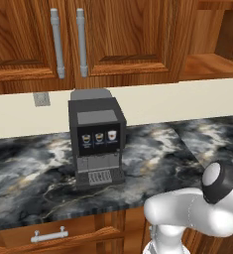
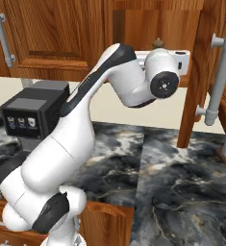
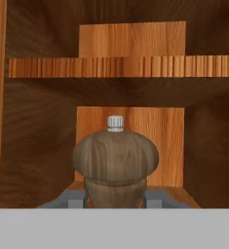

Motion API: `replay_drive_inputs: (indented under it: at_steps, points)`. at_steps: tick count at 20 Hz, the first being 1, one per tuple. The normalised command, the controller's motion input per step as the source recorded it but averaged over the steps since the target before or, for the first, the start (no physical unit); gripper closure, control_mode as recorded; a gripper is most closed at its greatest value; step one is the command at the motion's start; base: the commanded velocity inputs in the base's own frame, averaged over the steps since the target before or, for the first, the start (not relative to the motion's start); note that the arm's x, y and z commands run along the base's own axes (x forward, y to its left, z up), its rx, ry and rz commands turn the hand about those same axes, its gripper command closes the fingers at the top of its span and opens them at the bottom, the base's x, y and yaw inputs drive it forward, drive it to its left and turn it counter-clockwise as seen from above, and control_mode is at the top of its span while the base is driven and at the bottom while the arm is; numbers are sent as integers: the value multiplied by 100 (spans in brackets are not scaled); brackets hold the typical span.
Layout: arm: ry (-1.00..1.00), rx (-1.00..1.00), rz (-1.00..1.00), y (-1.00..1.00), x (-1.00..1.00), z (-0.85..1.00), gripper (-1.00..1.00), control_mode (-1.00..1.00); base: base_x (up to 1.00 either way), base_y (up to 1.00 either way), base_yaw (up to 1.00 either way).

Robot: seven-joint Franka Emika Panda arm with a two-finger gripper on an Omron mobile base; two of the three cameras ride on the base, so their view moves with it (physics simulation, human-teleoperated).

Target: Retrieve the shaker from the cabinet and place it next the steak on a plate on the dining table.

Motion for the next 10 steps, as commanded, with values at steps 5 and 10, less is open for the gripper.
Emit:
replay_drive_inputs:
  at_steps: [5, 10]
  points:
    - [-14, 5, 0, -3, -100, 9, 100, -100, 0, 0, 0]
    - [-6, 2, 0, 8, -100, 0, 100, -100, 0, 0, 0]
